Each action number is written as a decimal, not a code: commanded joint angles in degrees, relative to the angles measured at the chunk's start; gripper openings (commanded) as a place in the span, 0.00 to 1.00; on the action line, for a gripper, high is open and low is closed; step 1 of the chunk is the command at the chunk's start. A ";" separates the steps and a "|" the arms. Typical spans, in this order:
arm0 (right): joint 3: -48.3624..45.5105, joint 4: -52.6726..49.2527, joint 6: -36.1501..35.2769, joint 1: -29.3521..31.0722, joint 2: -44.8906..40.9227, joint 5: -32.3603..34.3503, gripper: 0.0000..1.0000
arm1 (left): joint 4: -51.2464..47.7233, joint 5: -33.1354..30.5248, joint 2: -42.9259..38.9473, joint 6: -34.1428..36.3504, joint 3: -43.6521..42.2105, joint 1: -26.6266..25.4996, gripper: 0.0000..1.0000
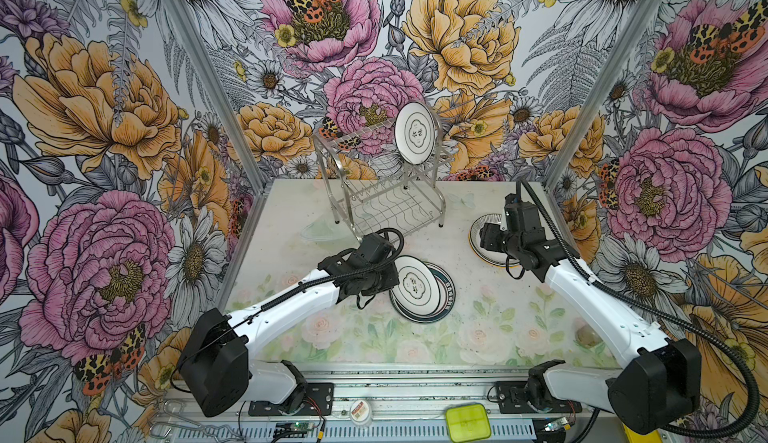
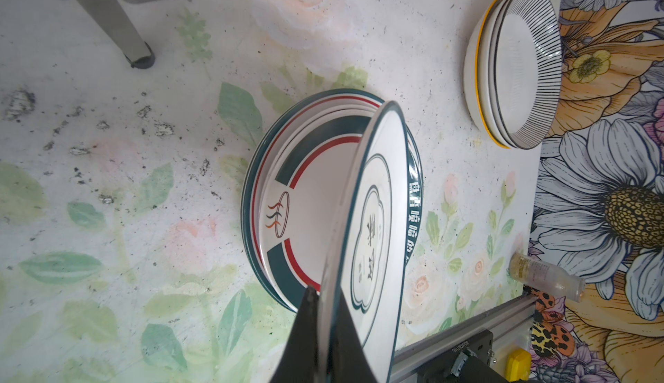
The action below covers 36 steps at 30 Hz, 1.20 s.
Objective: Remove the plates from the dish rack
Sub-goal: 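Lower the white plate flat onto the stack with the left gripper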
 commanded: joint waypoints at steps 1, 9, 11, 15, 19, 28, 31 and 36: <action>-0.11 -0.73 -0.78 -0.26 -0.86 0.84 0.64 | 4.04 0.89 0.03 -0.72 -0.59 0.60 0.00; -0.49 -0.99 -0.91 -0.23 -1.61 0.59 0.64 | 6.10 1.29 0.38 -1.23 -2.24 0.61 0.00; -0.61 -0.99 -0.95 -0.27 -1.81 0.34 0.64 | 6.51 1.32 0.68 -1.55 -2.62 0.56 0.00; -0.79 -0.99 -0.97 -0.23 -1.99 0.19 0.64 | 7.30 1.35 1.38 -1.71 -3.11 0.53 0.00; -1.27 -0.98 -1.35 -0.33 -2.18 0.87 0.64 | 7.58 1.37 2.26 -1.90 -3.34 0.44 0.00; -1.52 -1.02 -1.72 -0.30 -1.98 0.35 0.64 | 8.59 1.41 3.71 -3.10 -4.22 0.34 0.01; -1.54 -1.08 -1.67 -0.23 -1.96 0.25 0.64 | 8.65 1.25 4.06 -3.23 -4.21 0.00 0.03; -1.67 -1.23 -1.72 -0.26 -1.92 0.32 0.64 | 8.54 1.58 4.99 -3.67 -4.06 -0.26 0.09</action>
